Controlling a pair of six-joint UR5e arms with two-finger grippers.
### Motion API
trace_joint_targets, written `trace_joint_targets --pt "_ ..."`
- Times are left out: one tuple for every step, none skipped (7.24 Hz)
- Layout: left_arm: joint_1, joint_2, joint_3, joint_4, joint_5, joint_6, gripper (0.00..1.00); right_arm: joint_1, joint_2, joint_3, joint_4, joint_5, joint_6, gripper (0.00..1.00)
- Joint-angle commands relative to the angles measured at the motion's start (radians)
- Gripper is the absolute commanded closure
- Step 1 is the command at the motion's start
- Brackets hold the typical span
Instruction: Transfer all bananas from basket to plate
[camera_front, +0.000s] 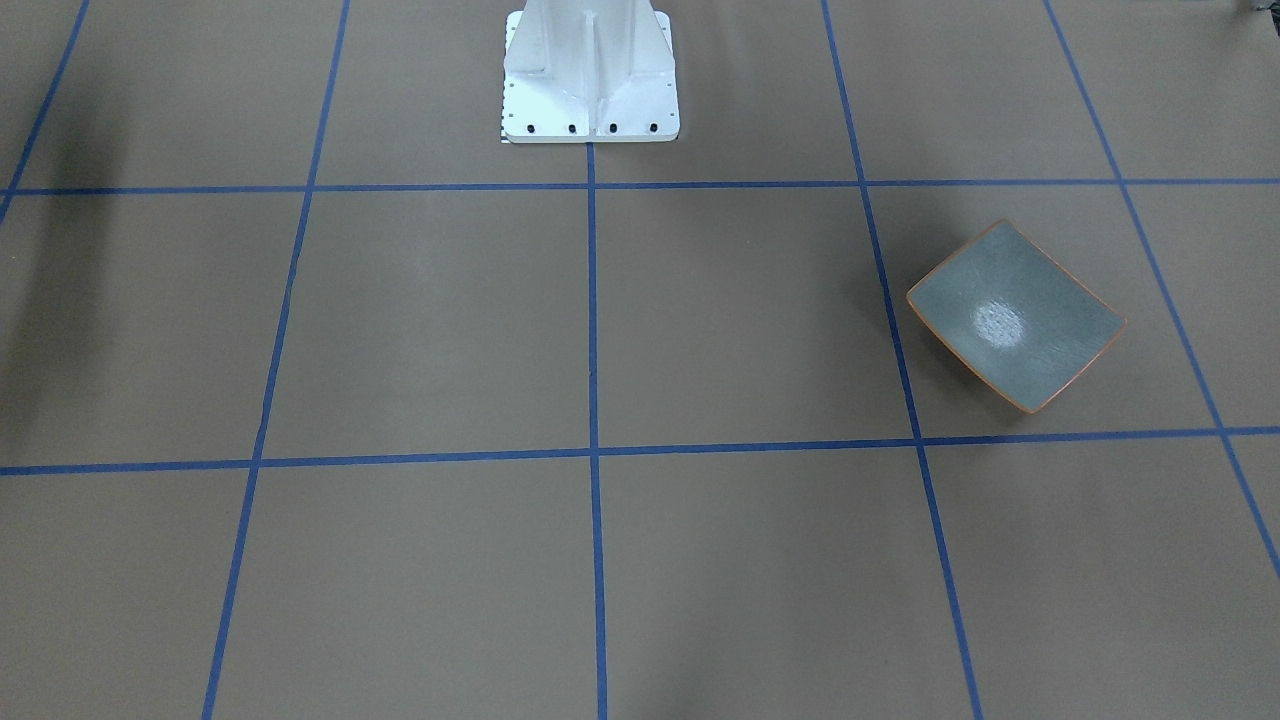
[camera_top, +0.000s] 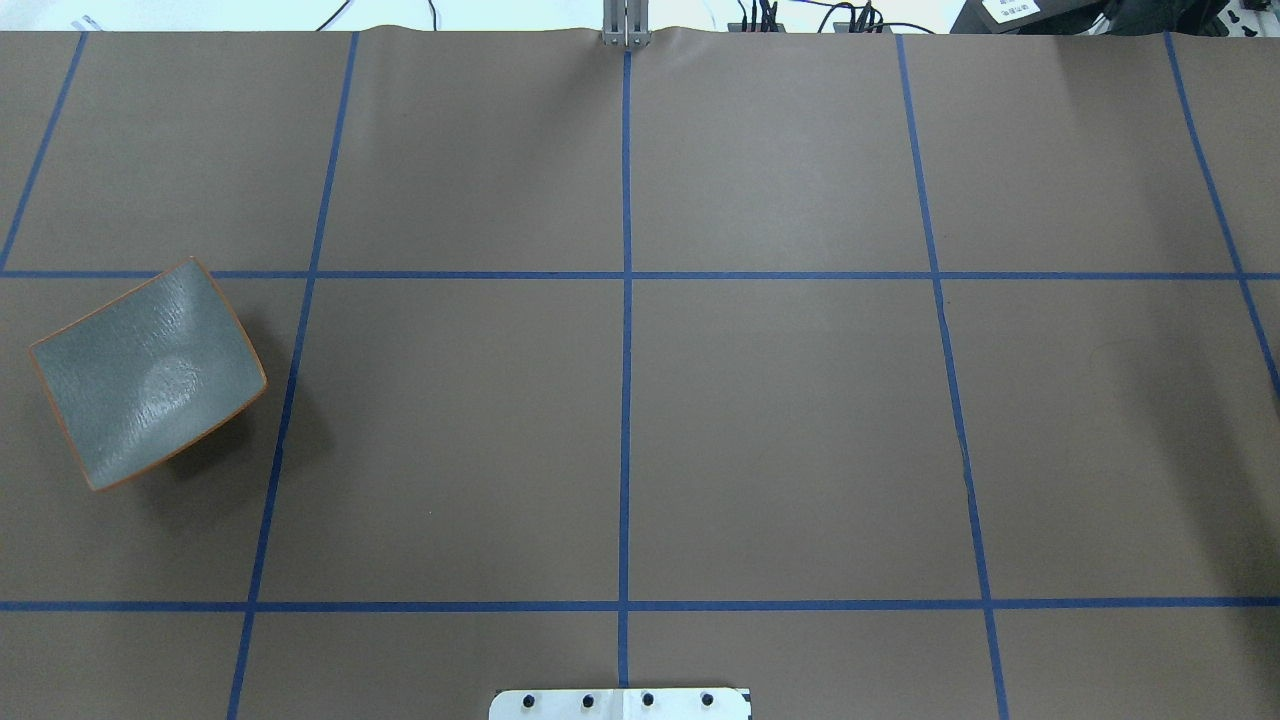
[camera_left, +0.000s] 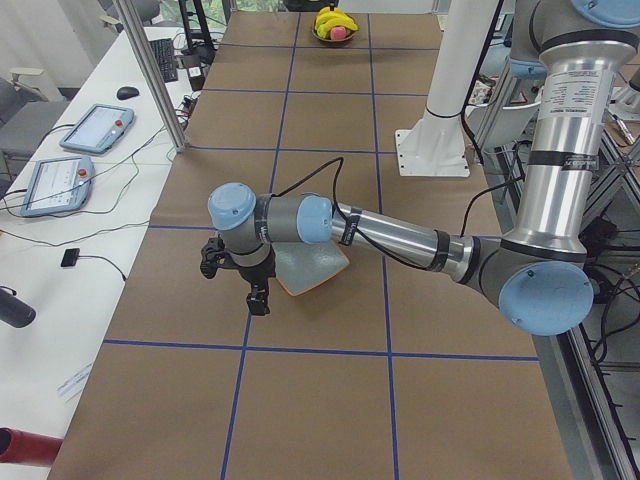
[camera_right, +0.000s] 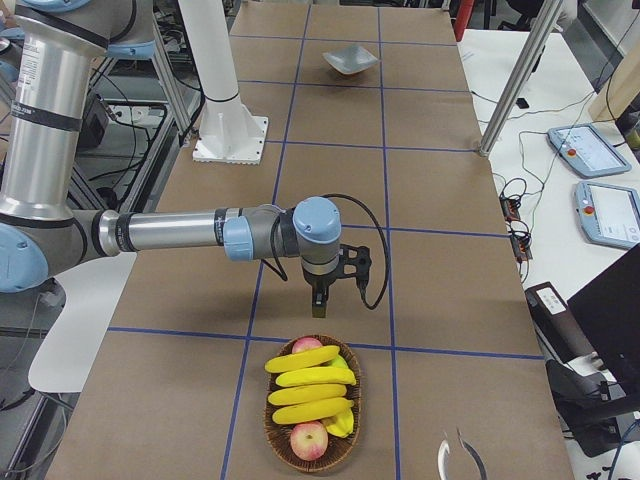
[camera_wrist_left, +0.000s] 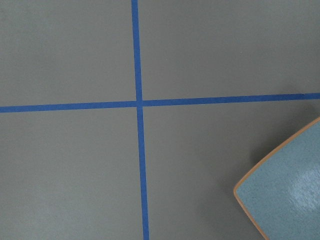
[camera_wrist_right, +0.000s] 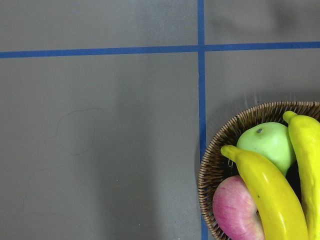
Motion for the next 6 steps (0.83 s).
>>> trace_joint_targets --pt "0.0 0.007 -0.004 -0.016 0.0 0.003 0.0 0.0 0.0 -0.003 0.0 0.0 -0.001 0.0" --pt "0.002 0.009 -0.008 -0.024 0.003 0.003 0.0 0.0 0.0 -0.003 -0.002 0.002 -0.002 0.0" --pt "0.0 0.012 -0.01 -0.027 0.003 0.003 0.0 0.0 0.006 -0.004 -0.002 0.022 -0.001 0.0" --pt "0.002 0.027 -0.014 -0.027 0.004 0.002 0.0 0.0 0.006 0.0 0.0 0.023 -0.005 0.0" --pt "0.003 0.03 -0.014 -0.027 0.003 -0.003 0.0 0.0 0.006 -0.01 -0.002 0.023 -0.004 0.0" --pt "0.003 0.039 -0.02 -0.028 0.003 -0.001 0.0 0.0 0.006 -0.031 0.017 0.023 -0.001 0.0"
